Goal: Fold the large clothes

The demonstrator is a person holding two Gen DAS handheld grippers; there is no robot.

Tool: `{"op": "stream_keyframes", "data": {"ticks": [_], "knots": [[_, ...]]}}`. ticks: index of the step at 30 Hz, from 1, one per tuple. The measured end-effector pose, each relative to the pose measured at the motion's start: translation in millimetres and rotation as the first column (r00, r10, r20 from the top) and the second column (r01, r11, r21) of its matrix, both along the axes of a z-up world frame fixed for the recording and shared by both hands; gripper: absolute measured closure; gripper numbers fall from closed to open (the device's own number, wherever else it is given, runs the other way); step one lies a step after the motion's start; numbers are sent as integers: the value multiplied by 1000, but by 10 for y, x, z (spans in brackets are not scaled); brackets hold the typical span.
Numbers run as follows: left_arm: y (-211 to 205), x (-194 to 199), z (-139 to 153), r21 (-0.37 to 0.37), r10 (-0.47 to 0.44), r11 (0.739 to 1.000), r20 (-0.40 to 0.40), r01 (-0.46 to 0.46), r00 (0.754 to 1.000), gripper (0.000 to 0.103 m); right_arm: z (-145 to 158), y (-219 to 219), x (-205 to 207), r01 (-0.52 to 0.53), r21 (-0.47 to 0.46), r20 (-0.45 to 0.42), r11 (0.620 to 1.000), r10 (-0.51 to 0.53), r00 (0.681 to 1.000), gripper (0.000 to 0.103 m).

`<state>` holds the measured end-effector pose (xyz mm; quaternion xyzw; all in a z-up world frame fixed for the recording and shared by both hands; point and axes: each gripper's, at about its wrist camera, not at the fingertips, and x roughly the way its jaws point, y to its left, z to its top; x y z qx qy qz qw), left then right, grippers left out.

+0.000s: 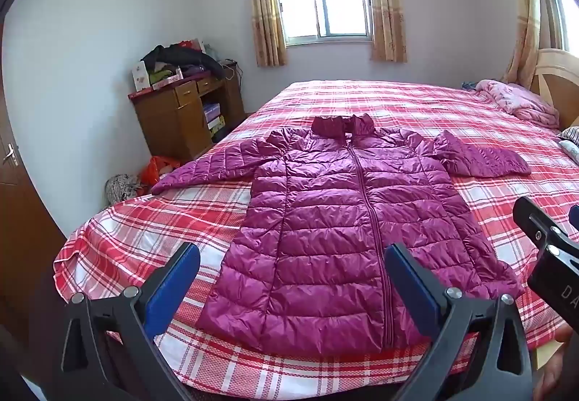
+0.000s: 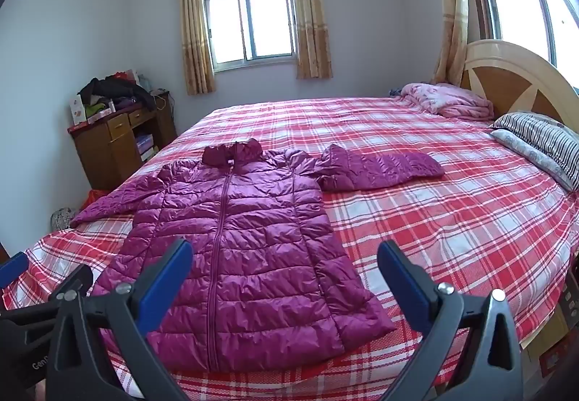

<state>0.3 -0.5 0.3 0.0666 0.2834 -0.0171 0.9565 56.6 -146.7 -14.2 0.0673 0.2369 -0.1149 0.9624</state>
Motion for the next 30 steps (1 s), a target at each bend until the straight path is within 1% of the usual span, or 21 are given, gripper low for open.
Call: {"op": "stream_keyframes", "data": {"ticks": [4, 5, 7, 16, 30], "knots": [[-1, -26, 18, -30, -12, 999, 15, 13, 1000, 1, 2, 5, 11, -3, 4, -6, 1000, 3, 1000, 0], [16, -73, -20, -37, -13, 999, 22, 14, 1000, 1, -22, -3, 6, -5, 6, -10, 1000, 5, 1000, 0], [8, -69, -105, -31, -9, 999, 18, 9, 1000, 1, -24, -17, 31, -6, 12, -17, 1000, 6, 1000, 0], [44, 10, -29, -35, -12, 999, -7, 12, 1000, 1, -31, -11, 27, -4, 22, -25, 1000, 4, 1000, 0], [46, 11, -5, -29, -10, 1000, -4, 10, 1000, 1, -62, -1, 39, -7, 31, -36, 999, 8, 999, 0]]}}
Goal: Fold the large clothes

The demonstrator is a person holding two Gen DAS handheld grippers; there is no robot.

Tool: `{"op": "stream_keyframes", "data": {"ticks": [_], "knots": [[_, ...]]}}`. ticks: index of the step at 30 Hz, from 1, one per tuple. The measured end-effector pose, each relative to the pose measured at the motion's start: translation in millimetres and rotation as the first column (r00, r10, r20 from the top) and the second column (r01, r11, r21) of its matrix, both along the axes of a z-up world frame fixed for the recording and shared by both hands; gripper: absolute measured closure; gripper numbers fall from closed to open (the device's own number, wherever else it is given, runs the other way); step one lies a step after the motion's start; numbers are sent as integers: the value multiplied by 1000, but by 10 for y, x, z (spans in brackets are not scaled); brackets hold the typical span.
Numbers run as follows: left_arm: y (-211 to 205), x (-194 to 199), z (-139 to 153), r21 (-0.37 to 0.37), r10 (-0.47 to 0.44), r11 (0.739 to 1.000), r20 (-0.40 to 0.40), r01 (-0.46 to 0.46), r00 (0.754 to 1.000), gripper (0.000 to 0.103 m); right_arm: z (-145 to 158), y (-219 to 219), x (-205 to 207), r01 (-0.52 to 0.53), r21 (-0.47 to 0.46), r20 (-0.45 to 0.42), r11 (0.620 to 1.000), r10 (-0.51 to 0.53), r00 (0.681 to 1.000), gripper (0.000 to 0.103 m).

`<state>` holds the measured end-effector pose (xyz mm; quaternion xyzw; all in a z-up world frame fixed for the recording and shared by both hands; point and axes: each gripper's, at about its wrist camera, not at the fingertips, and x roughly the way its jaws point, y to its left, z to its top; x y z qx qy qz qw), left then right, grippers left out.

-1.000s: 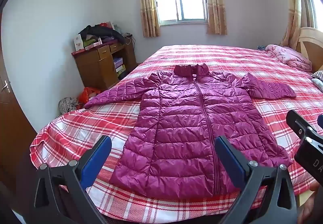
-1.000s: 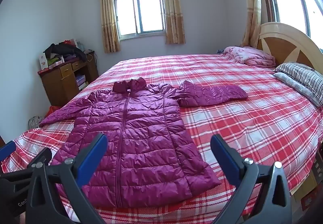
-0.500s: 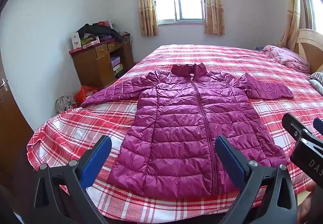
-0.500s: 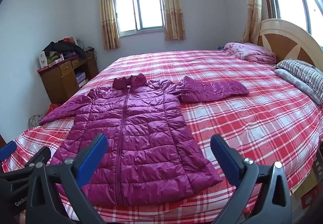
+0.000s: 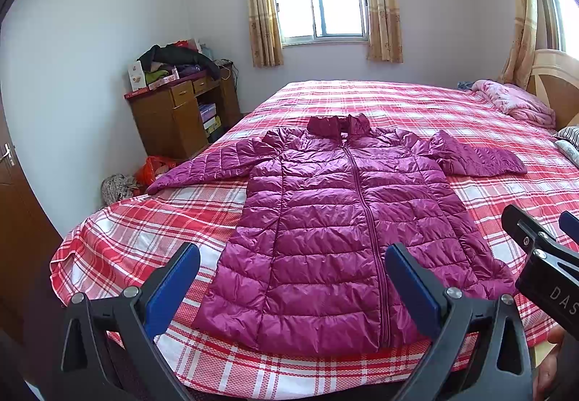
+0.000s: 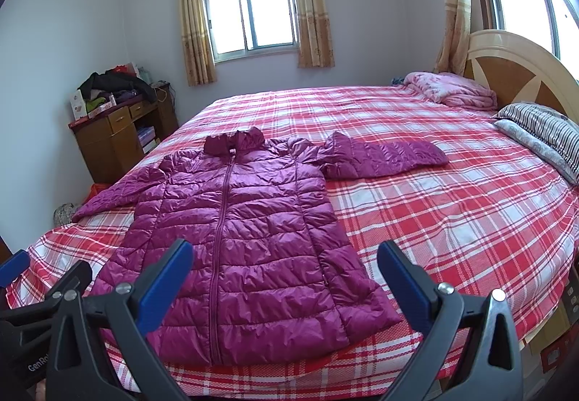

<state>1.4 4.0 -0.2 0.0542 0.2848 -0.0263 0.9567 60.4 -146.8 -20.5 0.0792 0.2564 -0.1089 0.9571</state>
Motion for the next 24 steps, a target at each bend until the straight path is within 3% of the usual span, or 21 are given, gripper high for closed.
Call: {"op": "stream_keyframes", "data": {"ticks": [24], "knots": [[-1, -5, -4, 4, 0, 1000, 3, 0, 1000, 1, -26, 37, -1, -12, 10, -11, 1000, 12, 1000, 0]]}}
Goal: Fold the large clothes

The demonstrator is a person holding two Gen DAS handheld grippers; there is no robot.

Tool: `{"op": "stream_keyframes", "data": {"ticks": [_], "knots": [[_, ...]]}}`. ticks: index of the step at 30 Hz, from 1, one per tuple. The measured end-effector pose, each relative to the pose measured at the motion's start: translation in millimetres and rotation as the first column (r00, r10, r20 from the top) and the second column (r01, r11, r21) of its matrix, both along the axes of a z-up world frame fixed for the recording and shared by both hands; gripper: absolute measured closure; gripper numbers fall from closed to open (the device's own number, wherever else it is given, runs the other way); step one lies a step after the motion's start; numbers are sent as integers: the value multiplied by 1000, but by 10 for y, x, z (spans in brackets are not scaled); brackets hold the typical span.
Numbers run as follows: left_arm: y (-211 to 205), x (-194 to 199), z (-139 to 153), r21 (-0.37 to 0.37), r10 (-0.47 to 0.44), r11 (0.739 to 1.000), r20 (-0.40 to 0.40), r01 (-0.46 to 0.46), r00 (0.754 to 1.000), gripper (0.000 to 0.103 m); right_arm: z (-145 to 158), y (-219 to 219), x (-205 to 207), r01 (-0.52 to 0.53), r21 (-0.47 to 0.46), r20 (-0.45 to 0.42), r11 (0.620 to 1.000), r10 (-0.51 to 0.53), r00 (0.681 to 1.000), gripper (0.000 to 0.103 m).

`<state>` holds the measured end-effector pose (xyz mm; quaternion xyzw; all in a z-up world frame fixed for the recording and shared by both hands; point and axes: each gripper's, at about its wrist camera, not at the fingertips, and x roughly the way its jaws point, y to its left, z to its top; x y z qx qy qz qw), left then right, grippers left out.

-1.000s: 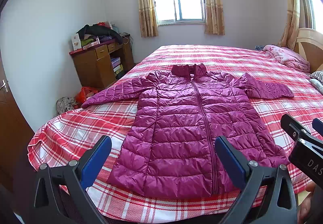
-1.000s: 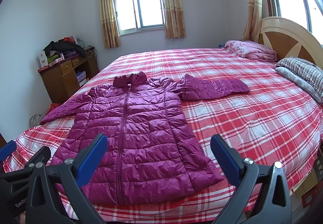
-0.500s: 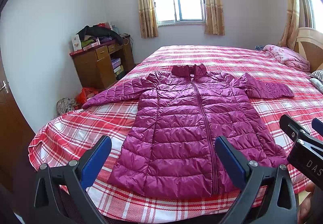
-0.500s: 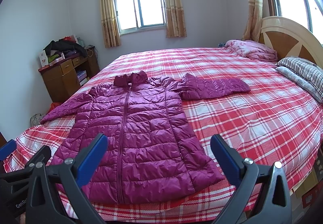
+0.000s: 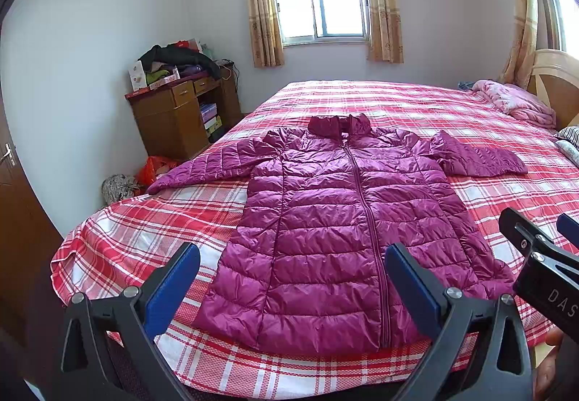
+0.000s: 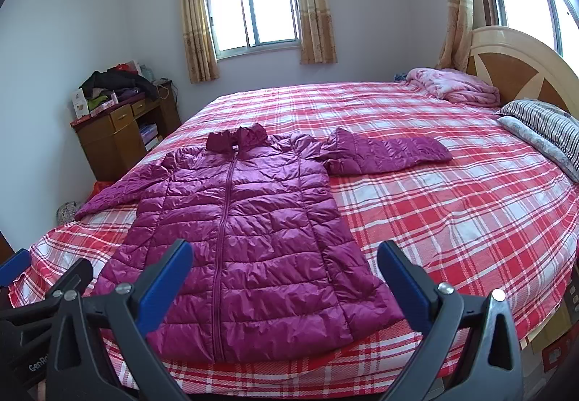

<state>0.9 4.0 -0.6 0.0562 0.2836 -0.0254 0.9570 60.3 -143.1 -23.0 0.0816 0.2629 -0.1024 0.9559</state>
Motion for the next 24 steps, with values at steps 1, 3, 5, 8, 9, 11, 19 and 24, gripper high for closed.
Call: {"op": "stream_keyframes", "data": {"ticks": [1, 3, 5, 8, 9, 11, 19, 24], "knots": [[-2, 0, -1, 0, 0, 1000, 0, 0, 1000, 1, -1, -1, 0, 1, 0, 0, 1000, -1, 1000, 0], [-4, 0, -3, 1, 0, 1000, 0, 0, 1000, 1, -4, 6, -6, 2, 1, 1, 1000, -2, 1000, 0], [-5, -2, -3, 1, -1, 1000, 0, 1, 1000, 1, 0, -5, 3, 0, 1, 0, 1000, 0, 1000, 0], [-5, -4, -4, 1, -1, 1000, 1, 1, 1000, 1, -2, -13, 10, -4, 5, -6, 1000, 4, 1000, 0], [-7, -2, -5, 2, 0, 1000, 1, 0, 1000, 1, -7, 1, 7, -5, 5, -7, 1000, 5, 1000, 0], [-7, -4, -5, 2, 0, 1000, 1, 0, 1000, 1, 1, 4, 18, -6, 7, -10, 1000, 6, 1000, 0], [-9, -3, -5, 1, 0, 1000, 1, 0, 1000, 1, -4, 4, 22, -6, 8, -11, 1000, 6, 1000, 0], [-1, -6, -5, 2, -1, 1000, -1, 1, 1000, 1, -4, -11, 32, -8, 15, -18, 1000, 8, 1000, 0]]}}
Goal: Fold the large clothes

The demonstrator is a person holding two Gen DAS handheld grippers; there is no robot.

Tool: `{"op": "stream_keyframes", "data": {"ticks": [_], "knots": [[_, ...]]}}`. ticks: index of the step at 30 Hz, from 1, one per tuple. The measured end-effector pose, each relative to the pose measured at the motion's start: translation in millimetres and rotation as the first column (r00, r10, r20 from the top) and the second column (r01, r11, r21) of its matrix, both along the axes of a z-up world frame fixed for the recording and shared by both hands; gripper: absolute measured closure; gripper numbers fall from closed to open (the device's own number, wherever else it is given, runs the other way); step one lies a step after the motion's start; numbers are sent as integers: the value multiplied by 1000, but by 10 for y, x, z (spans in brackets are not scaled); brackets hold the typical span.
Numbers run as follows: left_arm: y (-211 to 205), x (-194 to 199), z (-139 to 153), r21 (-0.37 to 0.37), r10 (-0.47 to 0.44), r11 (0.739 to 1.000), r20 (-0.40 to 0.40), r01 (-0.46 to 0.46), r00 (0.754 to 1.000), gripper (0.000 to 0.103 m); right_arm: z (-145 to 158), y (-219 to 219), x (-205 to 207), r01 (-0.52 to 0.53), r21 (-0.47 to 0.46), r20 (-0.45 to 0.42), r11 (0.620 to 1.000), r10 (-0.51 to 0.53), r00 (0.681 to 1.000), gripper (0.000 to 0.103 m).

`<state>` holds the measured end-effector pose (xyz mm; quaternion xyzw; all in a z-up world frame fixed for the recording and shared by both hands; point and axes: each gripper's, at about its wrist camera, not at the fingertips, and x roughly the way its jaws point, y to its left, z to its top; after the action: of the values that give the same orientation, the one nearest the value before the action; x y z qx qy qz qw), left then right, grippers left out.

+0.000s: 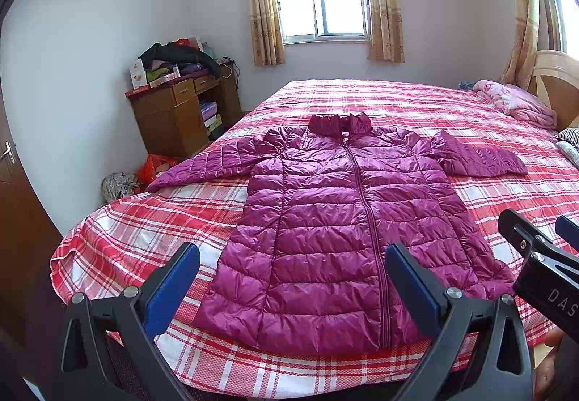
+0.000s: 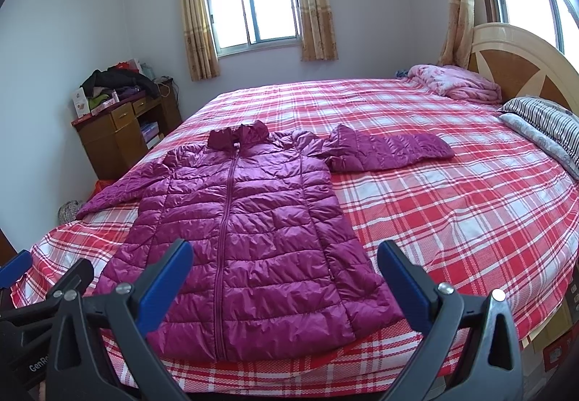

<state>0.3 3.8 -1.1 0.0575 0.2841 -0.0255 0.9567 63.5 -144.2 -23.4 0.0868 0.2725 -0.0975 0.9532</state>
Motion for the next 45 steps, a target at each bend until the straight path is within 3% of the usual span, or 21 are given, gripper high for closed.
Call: {"op": "stream_keyframes", "data": {"ticks": [18, 24, 30, 34, 37, 41, 45], "knots": [[-5, 43, -125, -10, -13, 1000, -19, 13, 1000, 1, -71, -51, 38, -7, 22, -21, 1000, 8, 1000, 0], [45, 335, -435, -126, -97, 989, -164, 77, 982, 1, -373, -382, 251, 16, 77, -98, 997, -8, 995, 0], [201, 730, -810, -193, -86, 981, -275, 32, 958, 1, -618, -1253, 442, 143, 212, -151, 967, -112, 982, 0], [432, 1006, -891, -210, -12, 976, -274, -48, 962, 1, -582, -2011, 612, 253, 237, -129, 938, -228, 965, 0], [573, 1254, -859, -211, 57, 971, -249, -112, 967, 1, -630, -2755, 903, 350, 309, -151, 884, -317, 936, 0], [657, 1623, -779, -193, 118, 968, -226, -163, 967, 1, -730, -3523, 1302, 467, 359, -190, 808, -427, 884, 11], [673, 1999, -664, -186, 146, 966, -196, -182, 970, 1, -836, -3921, 1666, 550, 385, -225, 742, -502, 835, 12]]}}
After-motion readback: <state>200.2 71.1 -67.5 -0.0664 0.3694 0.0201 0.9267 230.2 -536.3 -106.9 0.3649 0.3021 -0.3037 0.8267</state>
